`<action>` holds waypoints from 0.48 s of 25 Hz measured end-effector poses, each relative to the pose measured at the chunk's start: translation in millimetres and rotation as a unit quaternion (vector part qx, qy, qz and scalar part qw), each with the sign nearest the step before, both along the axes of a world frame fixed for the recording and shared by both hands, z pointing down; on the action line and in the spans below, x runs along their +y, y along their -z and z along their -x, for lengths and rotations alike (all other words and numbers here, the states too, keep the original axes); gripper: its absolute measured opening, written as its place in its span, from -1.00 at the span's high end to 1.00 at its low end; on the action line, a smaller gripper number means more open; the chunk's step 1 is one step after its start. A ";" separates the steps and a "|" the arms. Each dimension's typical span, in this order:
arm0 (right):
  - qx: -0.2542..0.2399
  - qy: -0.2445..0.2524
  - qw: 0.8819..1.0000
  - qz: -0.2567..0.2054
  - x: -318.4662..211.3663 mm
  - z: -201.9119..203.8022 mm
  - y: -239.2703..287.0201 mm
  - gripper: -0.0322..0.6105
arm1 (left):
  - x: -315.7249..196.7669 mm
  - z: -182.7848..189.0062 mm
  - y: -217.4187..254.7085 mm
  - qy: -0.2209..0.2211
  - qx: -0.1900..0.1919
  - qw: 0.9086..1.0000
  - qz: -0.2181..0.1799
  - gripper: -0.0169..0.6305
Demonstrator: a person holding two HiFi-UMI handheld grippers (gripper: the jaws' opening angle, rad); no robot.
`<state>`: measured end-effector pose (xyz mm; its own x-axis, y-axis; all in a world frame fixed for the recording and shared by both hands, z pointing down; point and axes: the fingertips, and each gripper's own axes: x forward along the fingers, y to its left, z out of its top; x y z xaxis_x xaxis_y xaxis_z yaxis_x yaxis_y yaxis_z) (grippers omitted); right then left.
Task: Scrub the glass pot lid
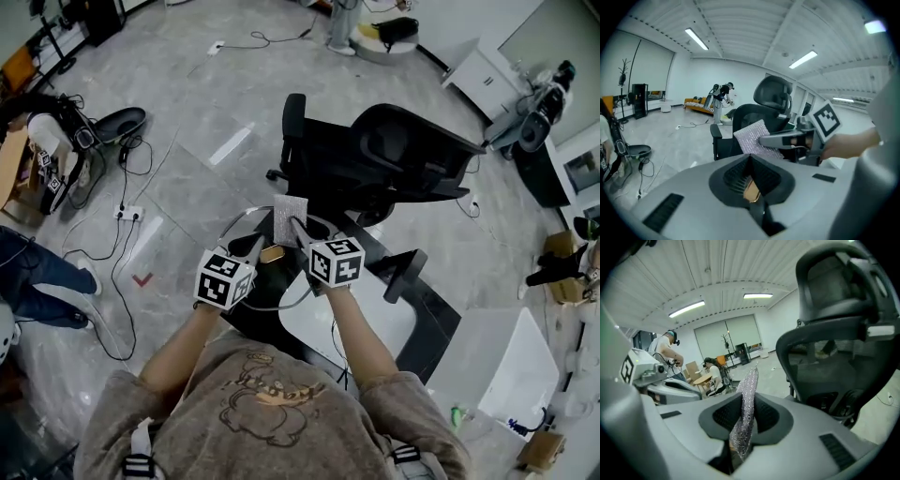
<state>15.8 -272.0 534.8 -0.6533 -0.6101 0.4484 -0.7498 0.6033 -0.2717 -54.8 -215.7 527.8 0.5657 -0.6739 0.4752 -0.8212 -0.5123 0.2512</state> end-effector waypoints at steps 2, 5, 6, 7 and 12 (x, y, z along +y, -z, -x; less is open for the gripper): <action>-0.007 -0.022 0.999 -0.023 24.0 -13.8 19.9 0.64 | 5.6 0.2 18.4 0.001 -0.003 1.000 -0.022 0.90; -0.015 -0.055 0.997 -0.055 60.4 -32.5 49.0 0.64 | 17.4 -0.3 47.3 0.003 -0.011 0.998 -0.065 0.90; -0.018 -0.067 0.996 -0.064 72.5 -38.1 57.3 0.64 | 22.4 -1.1 55.6 0.003 -0.013 0.997 -0.079 0.90; -0.021 -0.078 0.994 -0.072 84.5 -43.4 64.7 0.64 | 28.0 -2.3 62.8 0.004 -0.015 0.996 -0.091 0.90; -0.016 -0.127 0.984 -0.121 131.4 -65.1 92.6 0.64 | 54.9 -12.1 82.9 -0.003 -0.010 0.993 -0.119 0.90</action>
